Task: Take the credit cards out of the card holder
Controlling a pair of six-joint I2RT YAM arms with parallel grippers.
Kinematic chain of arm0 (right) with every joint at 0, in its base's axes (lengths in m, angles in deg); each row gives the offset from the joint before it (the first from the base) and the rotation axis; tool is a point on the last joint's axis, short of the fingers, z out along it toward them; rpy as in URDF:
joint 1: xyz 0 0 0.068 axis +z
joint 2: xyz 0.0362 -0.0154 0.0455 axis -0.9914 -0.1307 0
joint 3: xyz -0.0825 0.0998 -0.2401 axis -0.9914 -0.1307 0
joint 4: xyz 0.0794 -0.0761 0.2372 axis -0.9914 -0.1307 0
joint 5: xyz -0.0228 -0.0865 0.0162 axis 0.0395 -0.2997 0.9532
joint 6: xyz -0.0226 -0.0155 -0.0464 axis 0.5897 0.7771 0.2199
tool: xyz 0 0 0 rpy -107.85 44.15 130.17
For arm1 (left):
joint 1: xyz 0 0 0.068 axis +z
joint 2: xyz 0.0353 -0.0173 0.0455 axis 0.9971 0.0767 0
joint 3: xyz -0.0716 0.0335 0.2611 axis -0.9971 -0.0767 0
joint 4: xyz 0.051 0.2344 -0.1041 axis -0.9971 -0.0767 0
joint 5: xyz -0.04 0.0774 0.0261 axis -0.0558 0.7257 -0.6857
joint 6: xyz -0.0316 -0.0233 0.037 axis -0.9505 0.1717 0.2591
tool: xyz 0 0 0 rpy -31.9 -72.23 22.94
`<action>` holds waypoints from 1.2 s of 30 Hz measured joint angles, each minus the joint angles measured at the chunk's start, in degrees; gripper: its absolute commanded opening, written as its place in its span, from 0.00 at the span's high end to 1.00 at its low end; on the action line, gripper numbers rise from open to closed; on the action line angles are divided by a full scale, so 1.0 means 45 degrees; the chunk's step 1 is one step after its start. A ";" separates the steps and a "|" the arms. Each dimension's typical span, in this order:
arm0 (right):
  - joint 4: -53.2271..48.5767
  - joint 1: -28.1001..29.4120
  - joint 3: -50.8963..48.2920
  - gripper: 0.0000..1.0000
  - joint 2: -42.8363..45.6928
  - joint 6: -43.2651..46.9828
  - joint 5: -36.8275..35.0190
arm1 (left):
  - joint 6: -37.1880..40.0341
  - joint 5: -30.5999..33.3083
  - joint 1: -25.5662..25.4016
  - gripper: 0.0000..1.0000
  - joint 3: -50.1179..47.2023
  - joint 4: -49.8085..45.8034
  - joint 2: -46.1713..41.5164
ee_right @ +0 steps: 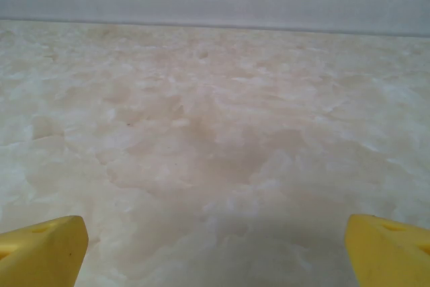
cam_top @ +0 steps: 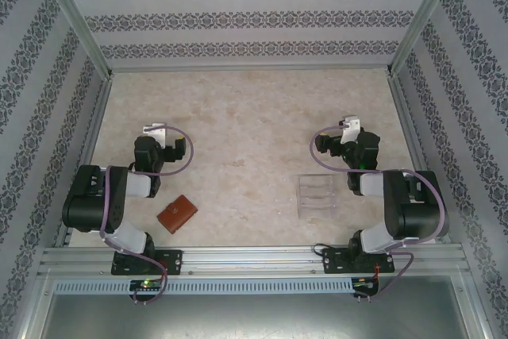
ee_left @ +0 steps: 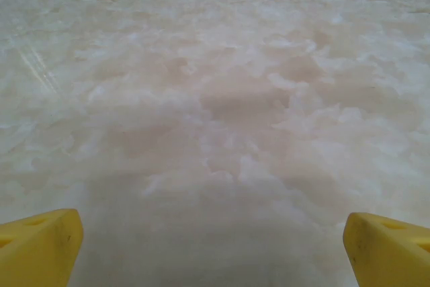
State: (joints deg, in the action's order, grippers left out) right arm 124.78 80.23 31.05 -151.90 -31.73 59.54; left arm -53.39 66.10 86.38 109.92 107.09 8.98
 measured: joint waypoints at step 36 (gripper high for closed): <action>0.0063 0.0000 -0.0083 0.02 0.0000 -0.0019 -0.0180 | -0.0005 -0.0180 0.0000 0.00 0.0000 0.0097 0.0000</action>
State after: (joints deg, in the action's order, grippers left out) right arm 125.06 80.23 30.68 -151.90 -31.82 58.73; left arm -53.41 65.29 86.38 109.92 107.53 8.98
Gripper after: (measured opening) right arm 0.979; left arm 0.999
